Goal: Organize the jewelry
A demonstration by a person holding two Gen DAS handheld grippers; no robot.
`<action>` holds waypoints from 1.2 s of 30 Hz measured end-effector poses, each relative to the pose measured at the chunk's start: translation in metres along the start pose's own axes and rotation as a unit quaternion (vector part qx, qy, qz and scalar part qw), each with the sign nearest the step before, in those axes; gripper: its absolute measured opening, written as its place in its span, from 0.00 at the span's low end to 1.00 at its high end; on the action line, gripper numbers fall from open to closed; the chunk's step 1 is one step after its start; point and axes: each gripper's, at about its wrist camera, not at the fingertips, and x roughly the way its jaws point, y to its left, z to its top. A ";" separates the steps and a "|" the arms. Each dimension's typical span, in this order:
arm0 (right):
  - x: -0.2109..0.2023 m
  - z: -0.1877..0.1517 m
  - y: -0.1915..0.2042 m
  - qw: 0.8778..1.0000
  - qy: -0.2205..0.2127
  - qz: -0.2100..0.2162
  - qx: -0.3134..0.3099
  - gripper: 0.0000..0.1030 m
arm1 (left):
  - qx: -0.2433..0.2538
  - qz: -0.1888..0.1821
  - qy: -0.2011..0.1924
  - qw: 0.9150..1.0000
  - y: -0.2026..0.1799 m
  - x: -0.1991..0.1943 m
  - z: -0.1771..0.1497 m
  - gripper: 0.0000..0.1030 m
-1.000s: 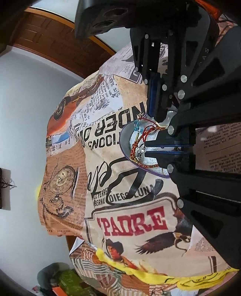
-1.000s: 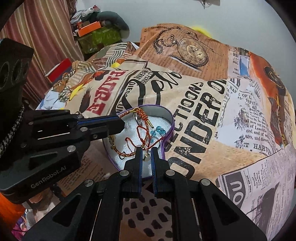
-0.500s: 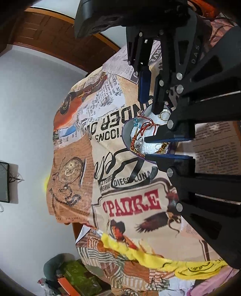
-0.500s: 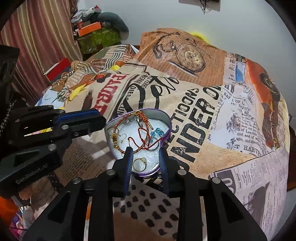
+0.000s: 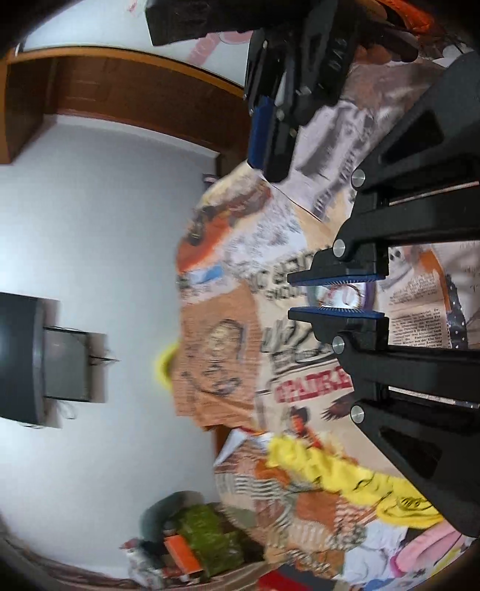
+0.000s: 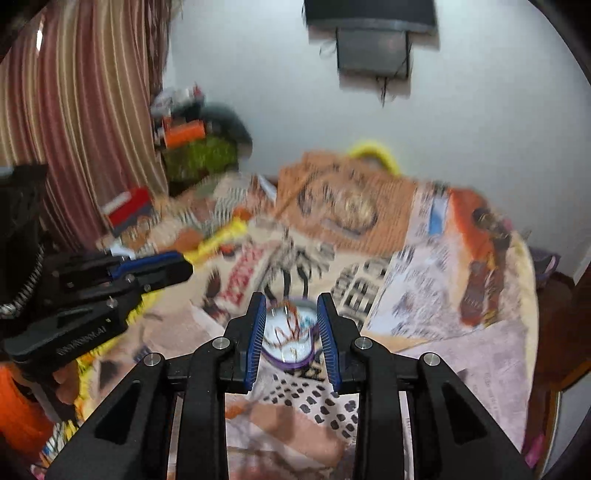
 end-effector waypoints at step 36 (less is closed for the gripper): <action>-0.179 -0.033 0.077 0.957 -0.266 -0.119 0.002 1.00 | 0.007 0.085 -0.241 0.967 -0.068 -0.198 -0.027 0.97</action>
